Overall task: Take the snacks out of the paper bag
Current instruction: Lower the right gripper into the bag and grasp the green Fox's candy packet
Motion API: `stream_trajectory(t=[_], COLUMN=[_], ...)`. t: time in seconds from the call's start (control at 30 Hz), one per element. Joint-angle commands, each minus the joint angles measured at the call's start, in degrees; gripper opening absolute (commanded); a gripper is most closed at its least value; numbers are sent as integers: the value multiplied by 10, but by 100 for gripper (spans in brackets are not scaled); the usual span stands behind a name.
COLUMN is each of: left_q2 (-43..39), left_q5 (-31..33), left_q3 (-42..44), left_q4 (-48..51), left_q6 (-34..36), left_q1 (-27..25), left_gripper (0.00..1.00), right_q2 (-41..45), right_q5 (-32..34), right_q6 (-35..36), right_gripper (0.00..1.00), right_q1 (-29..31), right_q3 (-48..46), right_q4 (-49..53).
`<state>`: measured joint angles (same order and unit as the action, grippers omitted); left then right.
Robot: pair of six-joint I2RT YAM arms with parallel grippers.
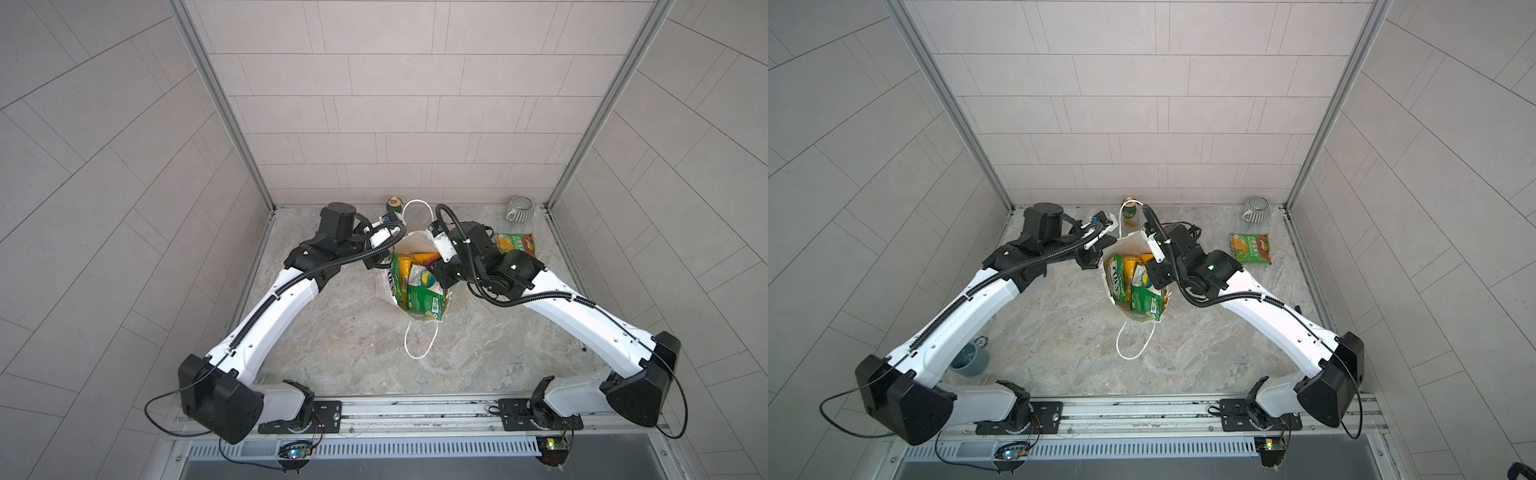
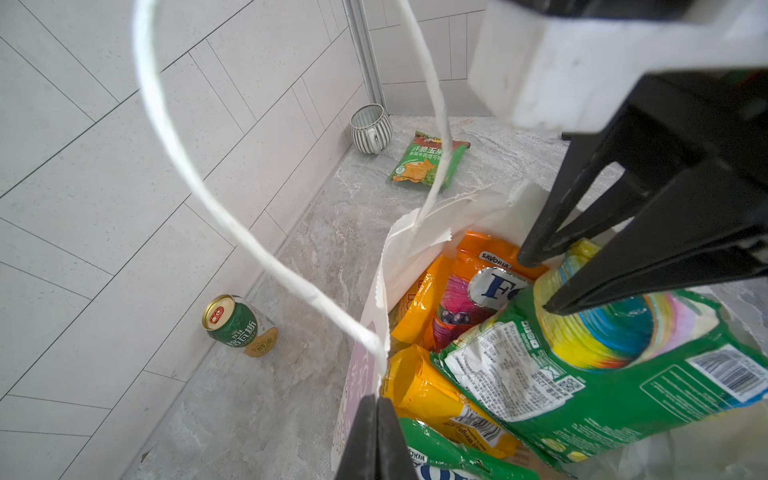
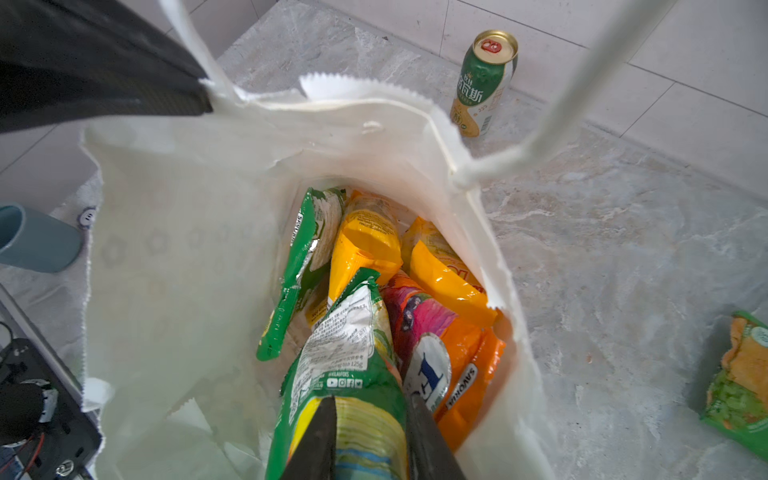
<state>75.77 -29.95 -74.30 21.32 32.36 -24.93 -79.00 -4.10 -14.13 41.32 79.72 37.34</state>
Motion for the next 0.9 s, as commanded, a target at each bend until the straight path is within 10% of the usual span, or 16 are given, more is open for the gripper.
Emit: stream_trajectory(t=[0.0,0.23,0.87], left_q2=[0,0,5], left_q5=[0,0,5], left_q3=[2,5,3], left_q4=[-11,-14,-18], left_q6=[-7,-8,-11], left_q1=[-5,-6,-6], left_gripper=[0,0,0], right_q2=[13,5,13], right_q5=[-20,-16,-39], right_q6=[-25,-29,-24], right_gripper=[35,43,2], right_q1=[0,0,0], right_q3=[-7,-12,32], right_q4=[-9,-6,-17])
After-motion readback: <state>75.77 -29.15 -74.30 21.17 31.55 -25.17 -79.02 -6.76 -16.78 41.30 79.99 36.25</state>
